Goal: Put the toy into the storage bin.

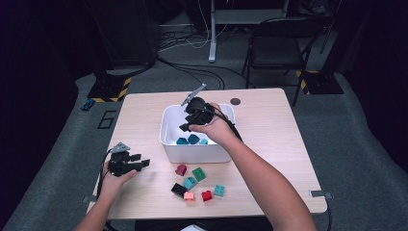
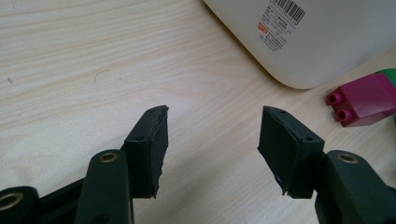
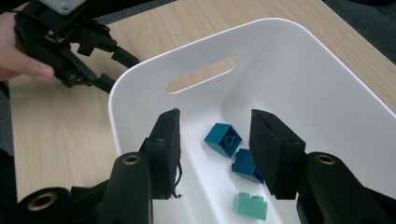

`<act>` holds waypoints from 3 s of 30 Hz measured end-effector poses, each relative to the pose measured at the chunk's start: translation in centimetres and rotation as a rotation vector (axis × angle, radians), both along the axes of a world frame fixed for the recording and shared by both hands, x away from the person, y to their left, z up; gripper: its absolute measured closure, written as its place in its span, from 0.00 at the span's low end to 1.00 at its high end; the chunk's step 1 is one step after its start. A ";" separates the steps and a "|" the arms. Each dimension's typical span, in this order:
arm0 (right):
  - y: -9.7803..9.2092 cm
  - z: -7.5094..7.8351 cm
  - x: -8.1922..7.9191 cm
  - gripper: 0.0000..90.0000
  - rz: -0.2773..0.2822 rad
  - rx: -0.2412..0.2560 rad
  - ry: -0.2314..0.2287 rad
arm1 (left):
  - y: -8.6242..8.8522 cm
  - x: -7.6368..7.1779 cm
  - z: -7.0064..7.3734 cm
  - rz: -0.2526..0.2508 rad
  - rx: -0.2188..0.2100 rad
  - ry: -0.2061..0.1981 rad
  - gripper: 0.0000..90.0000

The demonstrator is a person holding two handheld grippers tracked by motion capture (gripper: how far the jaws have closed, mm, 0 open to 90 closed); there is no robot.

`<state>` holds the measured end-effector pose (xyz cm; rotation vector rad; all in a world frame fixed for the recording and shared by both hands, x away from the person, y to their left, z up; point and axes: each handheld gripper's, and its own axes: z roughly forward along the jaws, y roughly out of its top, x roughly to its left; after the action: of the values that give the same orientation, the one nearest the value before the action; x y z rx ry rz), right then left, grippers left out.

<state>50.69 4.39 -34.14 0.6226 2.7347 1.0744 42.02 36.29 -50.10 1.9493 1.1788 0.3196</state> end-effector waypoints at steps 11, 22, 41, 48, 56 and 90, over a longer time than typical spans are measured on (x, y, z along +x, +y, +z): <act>-3.5 1.4 -2.9 0.59 0.001 0.029 -0.019 | 0.0 0.0 0.0 0.003 0.001 0.000 0.47; -7.2 1.2 -5.8 0.59 0.003 0.066 -0.045 | 0.0 0.0 0.0 0.007 0.003 -0.001 0.47; -10.1 -5.8 -10.6 0.59 0.008 0.068 -0.028 | 0.1 0.0 -0.1 0.012 0.001 0.010 0.47; -9.9 -8.8 -12.1 0.60 0.029 0.037 -0.011 | 0.1 0.0 -0.1 0.014 0.000 0.013 0.47; -9.9 -11.8 -13.3 0.59 0.059 0.009 0.010 | 0.1 0.0 -0.1 0.019 0.000 0.011 0.47; -10.7 -16.4 -13.5 0.65 0.056 -0.028 0.083 | 0.1 0.0 -0.3 0.020 0.002 0.017 0.47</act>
<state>37.14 -6.27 -50.54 0.6028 2.8492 1.0435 42.03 36.40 -50.37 1.9461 1.2104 0.3151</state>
